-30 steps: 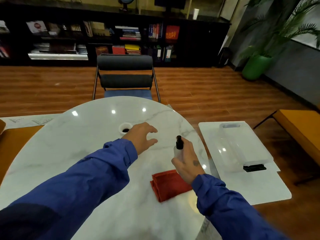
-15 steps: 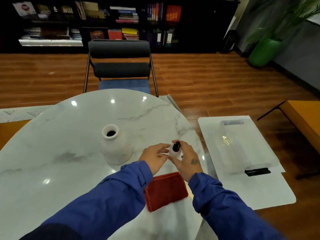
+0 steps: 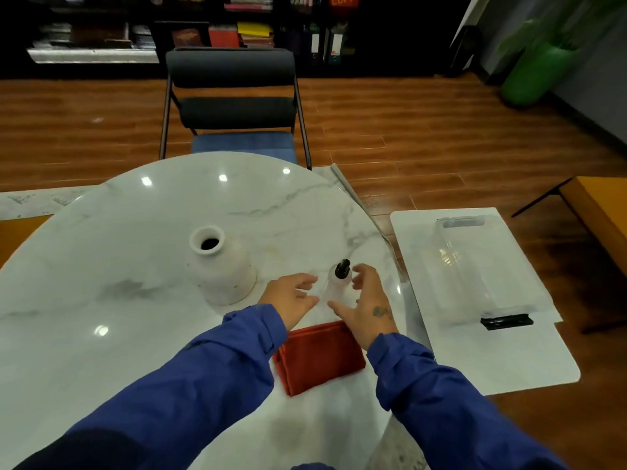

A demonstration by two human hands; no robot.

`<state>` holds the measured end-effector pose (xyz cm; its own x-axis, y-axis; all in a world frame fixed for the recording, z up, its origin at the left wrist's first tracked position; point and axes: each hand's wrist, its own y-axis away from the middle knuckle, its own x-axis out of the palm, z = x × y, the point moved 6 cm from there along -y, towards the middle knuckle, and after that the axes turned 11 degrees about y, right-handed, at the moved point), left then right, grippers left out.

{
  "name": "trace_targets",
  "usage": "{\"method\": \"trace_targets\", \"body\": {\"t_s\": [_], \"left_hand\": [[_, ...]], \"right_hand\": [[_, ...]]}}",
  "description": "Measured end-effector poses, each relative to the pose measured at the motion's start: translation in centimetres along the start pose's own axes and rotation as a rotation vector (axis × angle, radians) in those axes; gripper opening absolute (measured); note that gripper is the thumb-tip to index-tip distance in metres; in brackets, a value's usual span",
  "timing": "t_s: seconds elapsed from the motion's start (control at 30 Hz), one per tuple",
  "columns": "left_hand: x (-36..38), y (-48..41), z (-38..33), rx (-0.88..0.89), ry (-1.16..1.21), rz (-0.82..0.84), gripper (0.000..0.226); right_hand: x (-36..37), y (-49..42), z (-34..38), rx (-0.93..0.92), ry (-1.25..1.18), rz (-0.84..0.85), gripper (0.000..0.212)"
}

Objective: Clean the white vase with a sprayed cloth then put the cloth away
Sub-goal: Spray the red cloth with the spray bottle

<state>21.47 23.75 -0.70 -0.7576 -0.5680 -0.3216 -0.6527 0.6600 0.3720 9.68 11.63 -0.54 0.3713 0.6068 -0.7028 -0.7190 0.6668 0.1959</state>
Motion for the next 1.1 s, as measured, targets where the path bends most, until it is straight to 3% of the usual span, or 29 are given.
{"method": "trace_targets", "body": {"t_s": [0.1,0.23,0.37,0.47,0.63,0.73,0.9,1.1], "left_hand": [[-0.9,1.5,2.3,-0.024,-0.137,0.024,0.039],[-1.4,3.9,4.7,-0.019,-0.178,0.057,0.034],[-1.4,5.9,5.3,0.046,-0.201,0.071,0.029],[-1.6,7.4,6.0,0.053,-0.169,0.053,0.029],[-2.9,9.4,6.7,0.066,-0.113,-0.005,0.026],[-3.9,10.5,7.0,0.052,-0.078,-0.017,0.028],[-4.2,11.4,6.6,0.048,0.013,-0.029,0.031],[-4.0,12.0,2.0,0.309,-0.045,-0.026,0.044]], "right_hand": [[0.3,2.9,-0.5,-0.077,0.191,0.016,0.051],[2.8,6.4,0.4,-0.369,0.404,0.173,0.03],[5.6,8.5,1.4,-0.608,0.619,0.242,0.041],[7.5,9.5,1.4,-0.654,0.792,0.294,0.044],[8.1,9.8,2.1,-0.651,0.82,0.15,0.03],[8.1,9.3,2.2,-0.497,0.66,0.147,0.034],[5.5,9.0,3.7,-0.084,0.011,0.053,0.019],[5.4,8.8,5.8,0.197,-0.557,0.069,0.017]]}}
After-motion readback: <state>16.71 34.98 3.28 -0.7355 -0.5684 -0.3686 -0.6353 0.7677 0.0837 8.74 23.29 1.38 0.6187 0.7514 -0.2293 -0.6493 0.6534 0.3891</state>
